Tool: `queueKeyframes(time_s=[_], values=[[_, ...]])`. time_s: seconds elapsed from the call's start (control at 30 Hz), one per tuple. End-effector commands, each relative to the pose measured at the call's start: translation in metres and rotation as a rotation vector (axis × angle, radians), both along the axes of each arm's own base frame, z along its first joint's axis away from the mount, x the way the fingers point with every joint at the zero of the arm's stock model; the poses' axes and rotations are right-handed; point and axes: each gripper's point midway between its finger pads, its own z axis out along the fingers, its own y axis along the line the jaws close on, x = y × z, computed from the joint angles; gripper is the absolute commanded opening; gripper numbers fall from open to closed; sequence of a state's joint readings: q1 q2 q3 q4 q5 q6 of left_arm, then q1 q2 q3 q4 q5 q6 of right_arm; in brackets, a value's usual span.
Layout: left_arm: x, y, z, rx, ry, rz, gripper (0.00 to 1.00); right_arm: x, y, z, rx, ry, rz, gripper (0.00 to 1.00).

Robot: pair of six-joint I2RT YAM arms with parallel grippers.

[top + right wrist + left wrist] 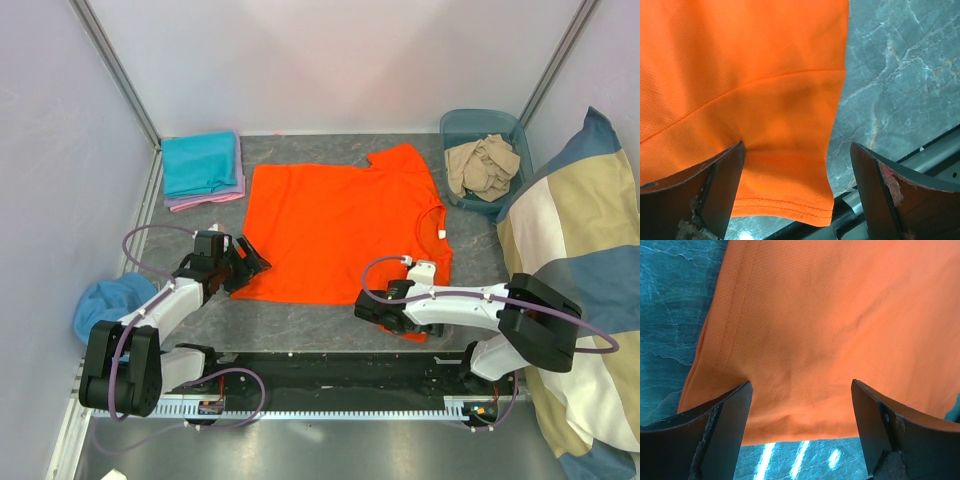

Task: Fold and stack the t-shirts
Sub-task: Grap the side of the flattened tshirt closest away from the robot with both arms

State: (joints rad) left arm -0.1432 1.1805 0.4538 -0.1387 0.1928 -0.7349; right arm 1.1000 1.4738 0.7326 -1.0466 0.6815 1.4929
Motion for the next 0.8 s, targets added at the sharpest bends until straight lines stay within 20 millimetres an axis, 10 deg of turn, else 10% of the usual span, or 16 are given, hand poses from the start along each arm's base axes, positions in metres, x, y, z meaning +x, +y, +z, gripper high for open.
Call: queueKeyframes(time_s=[0.0,0.77], values=[[0.005,0.003,0.003,0.015,-0.01,0.006,0.88,-0.002,0.02,-0.017,0.087,0.039,0.032,0.97],[0.003,0.001,-0.001,0.004,-0.002,0.004,0.88,0.031,0.041,-0.013,0.108,-0.005,0.071,0.98]])
